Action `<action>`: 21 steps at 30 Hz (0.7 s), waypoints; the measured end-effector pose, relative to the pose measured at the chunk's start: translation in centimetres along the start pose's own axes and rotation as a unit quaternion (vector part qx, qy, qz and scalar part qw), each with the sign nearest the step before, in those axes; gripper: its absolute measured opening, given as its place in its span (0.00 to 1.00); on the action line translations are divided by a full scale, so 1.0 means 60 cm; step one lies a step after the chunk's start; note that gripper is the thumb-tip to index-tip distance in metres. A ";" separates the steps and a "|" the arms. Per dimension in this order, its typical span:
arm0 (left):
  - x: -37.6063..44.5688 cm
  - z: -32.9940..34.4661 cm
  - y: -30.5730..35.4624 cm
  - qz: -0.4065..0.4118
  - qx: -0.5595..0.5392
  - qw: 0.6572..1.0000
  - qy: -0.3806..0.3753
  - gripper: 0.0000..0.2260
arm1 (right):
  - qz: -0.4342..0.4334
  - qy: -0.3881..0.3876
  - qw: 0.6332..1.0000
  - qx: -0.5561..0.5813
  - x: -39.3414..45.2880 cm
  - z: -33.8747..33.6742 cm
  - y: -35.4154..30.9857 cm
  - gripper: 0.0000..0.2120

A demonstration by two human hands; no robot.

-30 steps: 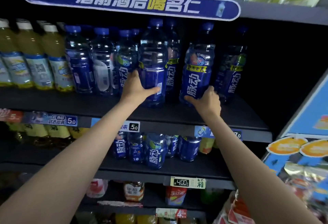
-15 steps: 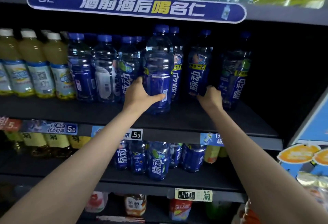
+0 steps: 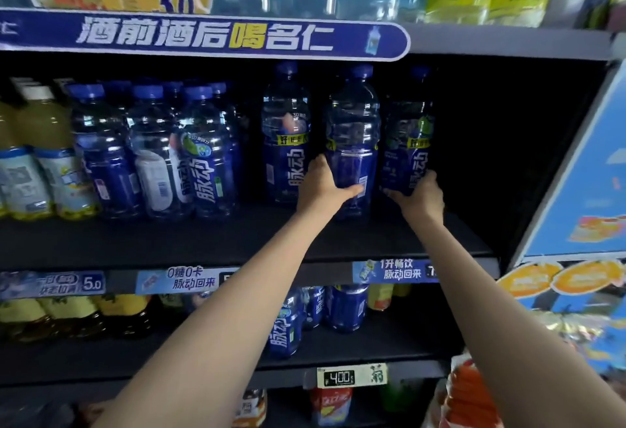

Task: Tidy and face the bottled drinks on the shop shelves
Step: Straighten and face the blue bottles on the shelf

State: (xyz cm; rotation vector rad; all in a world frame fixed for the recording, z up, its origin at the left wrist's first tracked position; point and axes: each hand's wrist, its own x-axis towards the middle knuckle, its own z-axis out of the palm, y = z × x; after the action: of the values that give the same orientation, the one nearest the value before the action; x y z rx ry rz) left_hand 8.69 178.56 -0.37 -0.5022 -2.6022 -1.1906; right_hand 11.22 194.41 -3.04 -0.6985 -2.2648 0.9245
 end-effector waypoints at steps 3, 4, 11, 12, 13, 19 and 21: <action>0.011 0.021 0.007 -0.008 0.000 1.000 0.022 0.34 | 0.011 0.001 1.000 -0.017 0.005 0.000 0.001 0.32; 0.016 0.026 0.009 -0.012 -0.005 1.000 0.026 0.34 | 0.013 -0.011 1.000 -0.015 0.007 0.002 0.002 0.33; 0.032 0.046 0.013 -0.031 0.011 0.999 0.040 0.33 | 0.006 -0.031 0.999 -0.035 0.018 0.004 0.021 0.35; 0.033 0.047 0.014 -0.034 0.010 0.999 0.041 0.32 | 0.005 -0.027 0.999 -0.038 0.018 0.004 0.023 0.34; 0.032 0.047 0.013 -0.038 0.010 0.998 0.041 0.32 | 0.005 -0.024 0.999 -0.039 0.015 0.006 0.025 0.34; 0.001 0.030 -0.005 -0.050 0.013 0.998 0.029 0.26 | -0.003 0.002 1.000 -0.003 -0.008 0.001 0.003 0.36; -0.016 0.005 -0.024 -0.014 0.005 0.999 0.052 0.24 | -0.094 0.109 0.989 0.045 -0.037 -0.002 -0.021 0.33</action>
State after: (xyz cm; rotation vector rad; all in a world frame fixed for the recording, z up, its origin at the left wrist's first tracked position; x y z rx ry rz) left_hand 8.97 177.69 -1.89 -0.3922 -2.5346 -1.1779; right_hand 12.51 192.26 -2.74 -0.5094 -2.0424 0.8115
